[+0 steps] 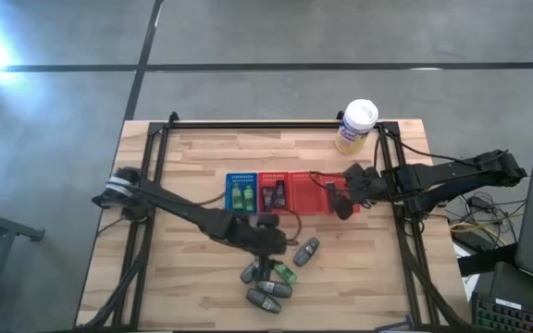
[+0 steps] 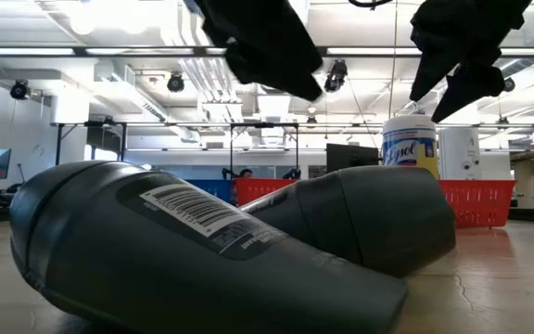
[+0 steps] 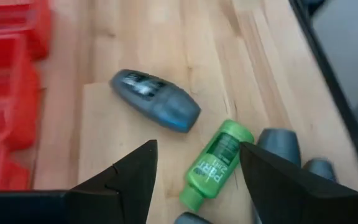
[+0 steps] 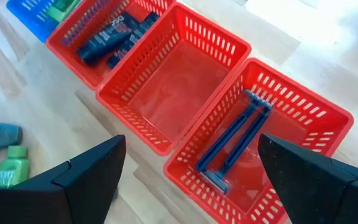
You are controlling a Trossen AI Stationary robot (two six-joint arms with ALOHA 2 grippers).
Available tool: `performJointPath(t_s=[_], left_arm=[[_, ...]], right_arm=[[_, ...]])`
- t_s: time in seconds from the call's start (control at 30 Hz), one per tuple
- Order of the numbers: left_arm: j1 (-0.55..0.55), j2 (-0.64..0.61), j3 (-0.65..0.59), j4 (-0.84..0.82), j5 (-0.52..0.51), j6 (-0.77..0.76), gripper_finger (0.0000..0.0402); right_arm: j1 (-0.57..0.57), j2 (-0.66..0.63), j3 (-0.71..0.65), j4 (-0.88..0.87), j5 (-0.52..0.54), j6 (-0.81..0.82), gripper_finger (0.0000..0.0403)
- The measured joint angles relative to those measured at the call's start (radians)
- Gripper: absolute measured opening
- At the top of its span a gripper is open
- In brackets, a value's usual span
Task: Pick & Place Travel size toiletries
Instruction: Put the green shampoo into the blue bin
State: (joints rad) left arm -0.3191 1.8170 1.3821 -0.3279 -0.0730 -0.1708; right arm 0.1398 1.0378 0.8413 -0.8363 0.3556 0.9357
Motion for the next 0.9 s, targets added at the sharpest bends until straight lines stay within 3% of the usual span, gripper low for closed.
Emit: performJointPath(t_s=[0.17, 0.3, 0.43, 0.9], left_arm=[[-0.002, 0.129, 0.174, -0.161, 0.032, 0.073, 0.0232], [-0.001, 0.195, 0.24, -0.206, 0.07, 0.157, 0.0232], [-0.002, 0.221, 0.25, -0.212, 0.129, 0.204, 0.0232], [-0.003, 0.268, 0.234, -0.214, 0.148, 0.271, 0.0232]], right_arm=[[0.001, 0.0, 0.0, -0.037, -0.022, -0.013, 0.0363], [0.009, -0.007, 0.0, -0.08, -0.028, 0.002, 0.0364], [0.019, -0.019, 0.0, -0.11, -0.027, 0.004, 0.0364], [0.022, -0.027, -0.002, -0.11, -0.016, 0.004, 0.0364]])
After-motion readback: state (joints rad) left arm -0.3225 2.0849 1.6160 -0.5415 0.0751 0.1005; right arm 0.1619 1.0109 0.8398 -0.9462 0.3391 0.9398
